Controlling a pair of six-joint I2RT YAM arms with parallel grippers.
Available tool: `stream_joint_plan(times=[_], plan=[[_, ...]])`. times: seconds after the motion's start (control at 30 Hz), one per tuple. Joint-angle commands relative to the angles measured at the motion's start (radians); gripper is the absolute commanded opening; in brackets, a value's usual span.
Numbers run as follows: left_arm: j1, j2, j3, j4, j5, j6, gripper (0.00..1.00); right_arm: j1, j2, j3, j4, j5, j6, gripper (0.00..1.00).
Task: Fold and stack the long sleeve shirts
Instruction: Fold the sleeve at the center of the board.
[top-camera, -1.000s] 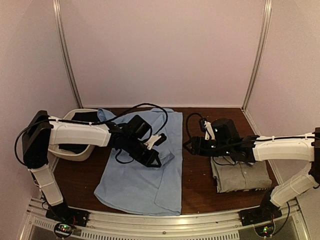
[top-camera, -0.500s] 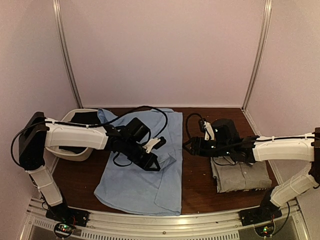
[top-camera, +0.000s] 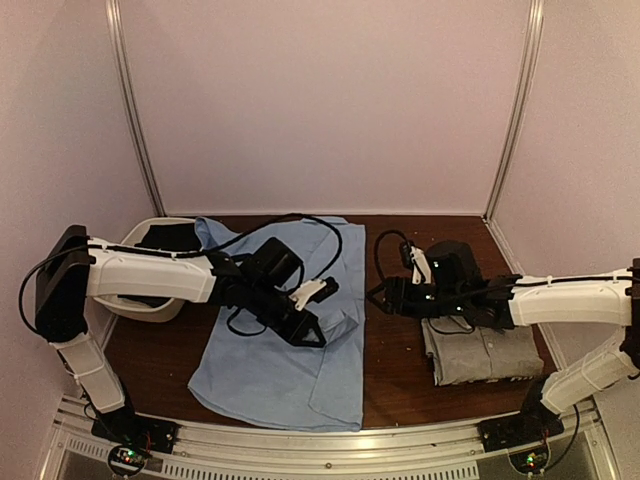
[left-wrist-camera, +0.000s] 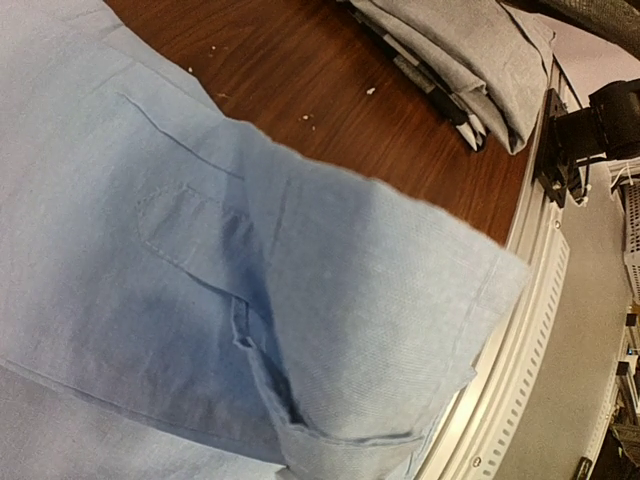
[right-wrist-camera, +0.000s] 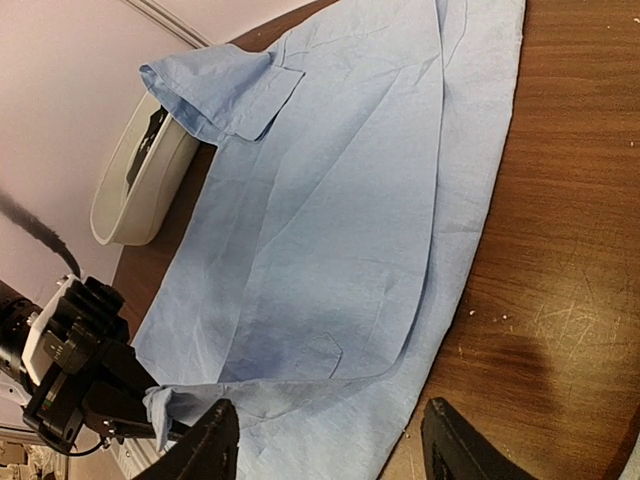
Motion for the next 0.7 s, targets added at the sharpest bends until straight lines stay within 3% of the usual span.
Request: stream_joint_plan(times=[0.0, 0.23, 0.5, 0.67], plan=[[-0.010, -0.019, -0.009, 0.039, 0.020, 0.022, 0.03, -0.003, -0.023, -0.019, 0.011, -0.008, 0.013, 0.64], [-0.024, 0.013, -0.024, 0.040, 0.024, 0.028, 0.11, 0.005, -0.015, -0.027, 0.017, -0.017, 0.016, 0.65], [-0.044, 0.002, -0.034, 0.038, 0.039, 0.027, 0.49, 0.026, 0.011, -0.022, -0.014, -0.030, -0.006, 0.66], [-0.044, -0.034, -0.049, 0.039, 0.065, 0.032, 0.57, 0.052, 0.032, -0.025, -0.042, -0.038, -0.019, 0.67]])
